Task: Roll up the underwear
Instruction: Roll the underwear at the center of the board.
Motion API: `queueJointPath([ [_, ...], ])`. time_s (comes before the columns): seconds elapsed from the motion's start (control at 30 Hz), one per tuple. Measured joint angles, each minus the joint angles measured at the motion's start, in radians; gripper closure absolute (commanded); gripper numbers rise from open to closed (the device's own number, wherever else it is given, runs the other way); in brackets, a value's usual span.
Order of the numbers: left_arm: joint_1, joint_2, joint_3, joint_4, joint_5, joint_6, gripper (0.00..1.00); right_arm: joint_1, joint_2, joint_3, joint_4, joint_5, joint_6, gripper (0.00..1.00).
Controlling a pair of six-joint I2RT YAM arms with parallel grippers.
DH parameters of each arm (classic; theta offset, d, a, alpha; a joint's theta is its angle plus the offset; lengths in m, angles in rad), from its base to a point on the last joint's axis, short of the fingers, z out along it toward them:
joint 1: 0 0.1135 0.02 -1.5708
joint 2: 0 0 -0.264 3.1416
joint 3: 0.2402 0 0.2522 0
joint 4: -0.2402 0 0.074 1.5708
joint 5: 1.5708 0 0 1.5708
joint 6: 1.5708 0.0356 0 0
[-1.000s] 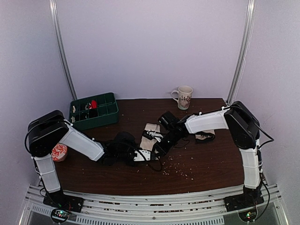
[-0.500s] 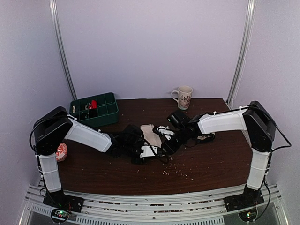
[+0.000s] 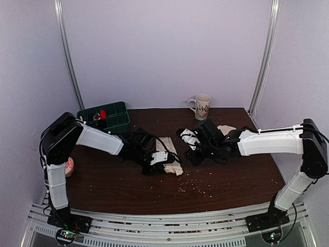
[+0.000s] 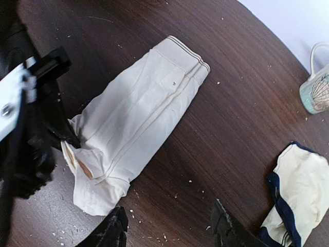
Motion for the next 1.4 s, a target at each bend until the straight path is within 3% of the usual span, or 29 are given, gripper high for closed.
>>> queueJointPath([
  [0.27,0.107,0.119,0.156,-0.168,0.261,-0.036,1.00,0.183,-0.139,-0.113,0.074,0.148,-0.118,0.47],
  [0.5,0.151,0.178,0.221,-0.233,0.373,-0.063,1.00,0.247,-0.192,-0.179,0.159,0.164,-0.226,0.51],
  [1.13,0.162,0.222,0.292,-0.329,0.420,-0.082,1.00,0.323,0.206,-0.137,0.330,0.341,-0.498,0.53],
  [1.4,0.163,0.232,0.306,-0.345,0.429,-0.081,1.00,0.323,0.233,-0.135,0.412,0.407,-0.566,0.48],
])
